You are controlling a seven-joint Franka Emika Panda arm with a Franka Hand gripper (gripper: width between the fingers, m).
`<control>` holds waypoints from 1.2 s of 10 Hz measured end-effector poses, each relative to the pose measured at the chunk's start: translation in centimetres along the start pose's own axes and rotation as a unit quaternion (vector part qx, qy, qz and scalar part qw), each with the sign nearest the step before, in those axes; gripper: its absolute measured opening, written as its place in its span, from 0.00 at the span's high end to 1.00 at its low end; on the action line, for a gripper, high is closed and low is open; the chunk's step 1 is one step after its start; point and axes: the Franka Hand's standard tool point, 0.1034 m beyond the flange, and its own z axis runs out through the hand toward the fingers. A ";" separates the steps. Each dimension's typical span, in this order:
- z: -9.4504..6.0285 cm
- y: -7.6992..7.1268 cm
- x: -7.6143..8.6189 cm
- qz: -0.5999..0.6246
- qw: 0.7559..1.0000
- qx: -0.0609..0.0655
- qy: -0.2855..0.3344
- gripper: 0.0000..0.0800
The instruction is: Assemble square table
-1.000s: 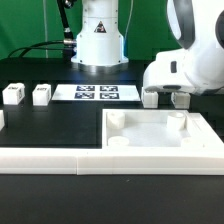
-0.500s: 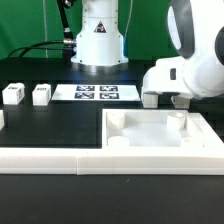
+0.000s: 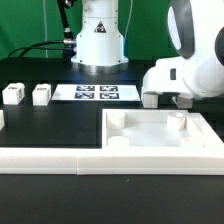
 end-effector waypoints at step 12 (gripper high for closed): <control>-14.8 4.6 -3.1 -0.111 0.957 0.015 0.268 0.64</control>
Offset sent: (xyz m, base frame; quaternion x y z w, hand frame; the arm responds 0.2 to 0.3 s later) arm 0.0387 -0.0270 0.0733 0.0225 0.0947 -0.0684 0.9929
